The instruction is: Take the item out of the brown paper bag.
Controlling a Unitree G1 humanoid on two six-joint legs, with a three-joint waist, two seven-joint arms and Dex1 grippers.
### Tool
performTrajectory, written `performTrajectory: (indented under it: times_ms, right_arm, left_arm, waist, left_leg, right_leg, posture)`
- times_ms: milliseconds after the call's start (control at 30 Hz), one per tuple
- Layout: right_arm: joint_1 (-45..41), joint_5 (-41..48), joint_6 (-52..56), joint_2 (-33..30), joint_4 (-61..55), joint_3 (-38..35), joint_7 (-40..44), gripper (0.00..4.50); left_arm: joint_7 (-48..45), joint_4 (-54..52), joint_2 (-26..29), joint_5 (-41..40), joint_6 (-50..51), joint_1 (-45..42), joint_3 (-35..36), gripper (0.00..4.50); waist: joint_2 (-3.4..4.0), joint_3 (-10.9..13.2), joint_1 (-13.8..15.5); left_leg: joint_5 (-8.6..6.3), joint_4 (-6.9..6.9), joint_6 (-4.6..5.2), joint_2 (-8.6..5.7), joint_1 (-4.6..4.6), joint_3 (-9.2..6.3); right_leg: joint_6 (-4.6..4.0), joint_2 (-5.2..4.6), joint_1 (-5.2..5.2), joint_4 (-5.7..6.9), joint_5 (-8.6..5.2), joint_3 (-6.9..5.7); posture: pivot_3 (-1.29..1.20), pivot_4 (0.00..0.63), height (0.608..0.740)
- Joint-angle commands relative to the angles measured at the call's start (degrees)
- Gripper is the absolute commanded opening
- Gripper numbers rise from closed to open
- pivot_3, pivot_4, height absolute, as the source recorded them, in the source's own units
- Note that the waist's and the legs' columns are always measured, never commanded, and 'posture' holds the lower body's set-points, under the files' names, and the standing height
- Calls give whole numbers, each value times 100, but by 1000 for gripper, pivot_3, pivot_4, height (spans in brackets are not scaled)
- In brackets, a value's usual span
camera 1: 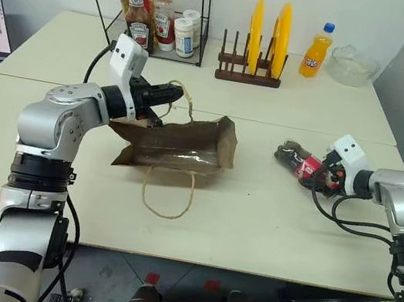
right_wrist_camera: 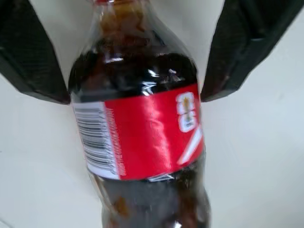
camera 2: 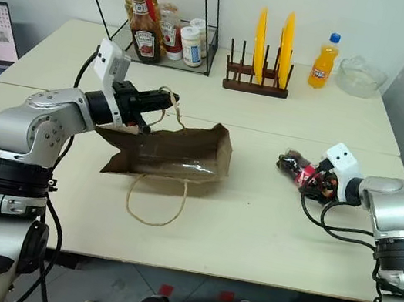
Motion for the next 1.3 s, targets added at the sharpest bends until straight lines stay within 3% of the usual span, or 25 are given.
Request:
performTrajectory:
  times_ms: [33, 133, 267, 533, 567, 667, 800, 1000, 1167, 1300]
  right_arm:
    - [122, 430, 46, -223, -846, -526, 211, 4480]
    - [253, 627, 178, -197, -1389, -893, -24, 4500]
    - [393, 833, 349, 144, -2236, -1208, -554, 4500]
    - [675, 750, 123, 971, -2993, -1128, -1585, 4500]
    - [695, 742, 85, 1049, -3017, -1119, -1685, 4500]
    - [805, 810, 92, 1209, -3182, -1130, -1901, 4500]
    - [1424, 899, 31, 1311, -3831, -1096, -2021, 4500]
    - [2441, 982, -16, 1757, -4831, -1109, -2468, 4500]
    - [3330, 865, 35, 2187, -5467, -1067, -3023, 4500]
    - [3901, 820, 309, 2559, -5887, -971, -3538, 4500]
  left_arm:
    - [94, -140, 59, -37, -66, -86, 200, 0]
    - [168, 87, 73, 60, -202, -174, 227, 604]
    - [283, 855, 114, 294, -609, -479, 283, 1785]
    - [260, 2238, 306, 877, -1409, -1160, 153, 4339]
    - [230, 2313, 351, 909, -1447, -1217, 165, 4479]
    - [200, 2253, 518, 904, -1387, -1246, 275, 4479]
    - [35, 1148, 856, 489, -947, -780, 618, 4479]
    - [554, -663, 1215, 365, -587, 1072, 1542, 4479]
    - [1459, -2682, 478, 120, 9, 3317, 2526, 4479]
    - [2202, -4078, -376, -180, 519, 4432, 2505, 4479]
  waist:
    - [0, 0, -1]
    - [0, 0, 5]
    - [0, 0, 4]
    - [0, 0, 7]
    - [0, 0, 7]
    - [0, 0, 2]
    - [0, 0, -9]
    - [3, -2, -20]
    - [-6, -7, 18]
    - [-16, -12, 149]
  left_leg:
    - [0, 1, 0, 0, 0, 0]
    - [0, 1, 0, 0, 0, -1]
    - [0, 2, 1, 0, 2, -1]
    - [0, 3, 0, 0, 0, -2]
    - [0, 3, 0, -1, 0, -2]
    - [0, 1, 0, -1, 0, -3]
    - [0, -3, 0, 0, -1, -5]
    - [-1, -8, 2, 0, 9, 0]
    - [-10, -4, 21, 2, 14, -3]
    - [-11, -3, 20, 2, 7, -3]
  right_leg:
    - [0, 0, 0, 0, 0, 0]
    - [0, 0, 1, 1, 0, 0]
    - [0, 0, 1, 2, 0, -1]
    - [0, 0, 1, 2, 0, -2]
    - [0, 0, 1, 2, 0, -2]
    - [0, 0, 0, 4, 0, -3]
    - [0, 0, -3, 3, 0, -3]
    - [0, 0, -3, 11, 0, 7]
    - [1, 0, 9, 6, 0, 5]
    - [0, -1, 9, 2, 0, 2]
  posture:
    - [0, 150, 740]
    - [0, 150, 740]
    - [0, 150, 740]
    - [0, 150, 740]
    - [0, 150, 740]
    - [0, 150, 740]
    - [0, 150, 740]
    - [0, 150, 740]
    - [0, 150, 740]
    - [0, 150, 740]
